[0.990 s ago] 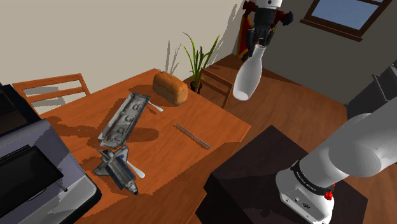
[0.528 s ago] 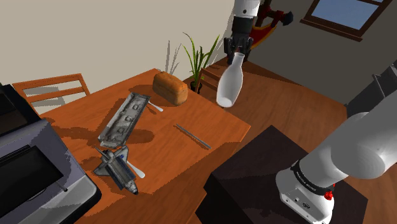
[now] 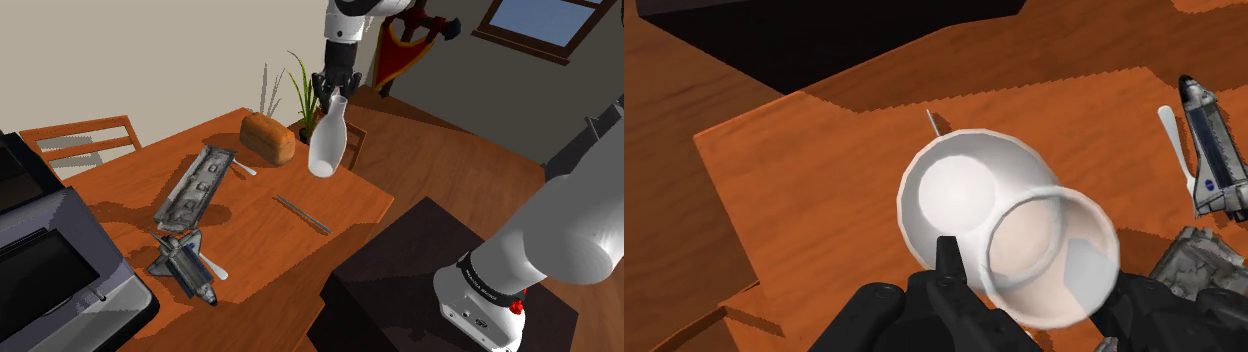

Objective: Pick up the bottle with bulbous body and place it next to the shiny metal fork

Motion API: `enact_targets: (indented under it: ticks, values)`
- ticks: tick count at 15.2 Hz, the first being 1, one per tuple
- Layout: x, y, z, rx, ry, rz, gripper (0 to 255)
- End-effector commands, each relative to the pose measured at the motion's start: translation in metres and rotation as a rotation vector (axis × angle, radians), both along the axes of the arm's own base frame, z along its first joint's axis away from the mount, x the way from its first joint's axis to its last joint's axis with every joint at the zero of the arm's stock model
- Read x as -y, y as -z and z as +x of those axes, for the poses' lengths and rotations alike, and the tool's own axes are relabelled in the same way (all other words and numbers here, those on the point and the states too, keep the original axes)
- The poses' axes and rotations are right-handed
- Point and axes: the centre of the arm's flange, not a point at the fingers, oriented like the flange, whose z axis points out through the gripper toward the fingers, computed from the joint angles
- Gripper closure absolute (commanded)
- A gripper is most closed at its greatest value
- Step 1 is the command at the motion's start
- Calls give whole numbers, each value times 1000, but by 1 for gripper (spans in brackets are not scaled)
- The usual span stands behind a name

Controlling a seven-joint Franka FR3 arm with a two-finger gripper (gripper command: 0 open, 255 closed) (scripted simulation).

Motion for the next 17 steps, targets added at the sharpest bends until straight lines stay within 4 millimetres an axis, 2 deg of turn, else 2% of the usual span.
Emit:
enact_targets:
  ticks: [1,17]
  values:
    - [-23,11,8,1,1,0,255]
    - [-201,98,82,1,1,0,255]
